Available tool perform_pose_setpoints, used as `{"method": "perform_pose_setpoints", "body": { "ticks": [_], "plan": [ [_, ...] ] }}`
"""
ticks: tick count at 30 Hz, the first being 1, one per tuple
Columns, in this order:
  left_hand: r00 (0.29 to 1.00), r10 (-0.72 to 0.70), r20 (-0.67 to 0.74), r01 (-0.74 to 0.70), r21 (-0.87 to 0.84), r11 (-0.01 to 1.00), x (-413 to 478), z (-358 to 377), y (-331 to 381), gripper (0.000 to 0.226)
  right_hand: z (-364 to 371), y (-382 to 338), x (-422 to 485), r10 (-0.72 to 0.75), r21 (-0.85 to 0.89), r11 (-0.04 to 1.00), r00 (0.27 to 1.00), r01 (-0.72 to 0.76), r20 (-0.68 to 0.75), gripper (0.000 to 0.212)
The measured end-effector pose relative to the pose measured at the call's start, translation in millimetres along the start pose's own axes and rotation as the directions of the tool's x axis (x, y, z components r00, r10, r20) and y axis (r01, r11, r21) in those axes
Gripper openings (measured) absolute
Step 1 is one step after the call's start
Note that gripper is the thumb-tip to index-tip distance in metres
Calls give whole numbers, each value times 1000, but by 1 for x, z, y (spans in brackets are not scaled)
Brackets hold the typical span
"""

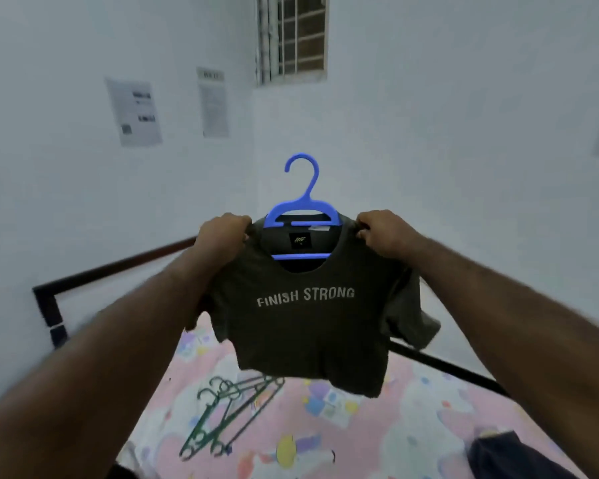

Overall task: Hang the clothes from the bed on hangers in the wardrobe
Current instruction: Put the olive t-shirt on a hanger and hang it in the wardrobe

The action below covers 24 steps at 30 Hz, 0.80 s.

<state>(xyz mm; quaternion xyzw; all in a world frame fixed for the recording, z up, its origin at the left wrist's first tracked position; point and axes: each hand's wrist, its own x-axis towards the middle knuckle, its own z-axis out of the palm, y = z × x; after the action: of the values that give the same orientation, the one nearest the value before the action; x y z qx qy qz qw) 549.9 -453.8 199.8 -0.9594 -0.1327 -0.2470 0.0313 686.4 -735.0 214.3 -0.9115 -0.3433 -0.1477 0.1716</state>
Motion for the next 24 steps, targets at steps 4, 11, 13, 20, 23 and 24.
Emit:
{"method": "perform_pose_setpoints", "body": {
  "ticks": [4,11,13,20,23,24],
  "plan": [
    [992,-5,-122,7,13,1000,12,-45,-17,8,-50,-7,9,-12,114,993,1000,15,-24,14],
    [976,-2,-218,9,30,1000,21,-108,-45,9,-92,-10,2,29,376,927,995,9,-94,7],
    [972,-1,-235,6,19,1000,20,-122,-50,8,-98,-20,1,30,359,932,980,43,-196,7],
    [965,59,-256,-22,144,989,9,-170,-59,11,-120,-69,9,-75,210,973,990,98,-118,23],
    [968,53,-247,-14,155,988,3,-190,-65,16,-124,-108,25,-183,151,969,979,195,-93,12],
    [972,42,-232,-6,153,988,1,-196,-67,16,-123,-117,30,-195,133,969,975,208,-103,9]
  ]
}}
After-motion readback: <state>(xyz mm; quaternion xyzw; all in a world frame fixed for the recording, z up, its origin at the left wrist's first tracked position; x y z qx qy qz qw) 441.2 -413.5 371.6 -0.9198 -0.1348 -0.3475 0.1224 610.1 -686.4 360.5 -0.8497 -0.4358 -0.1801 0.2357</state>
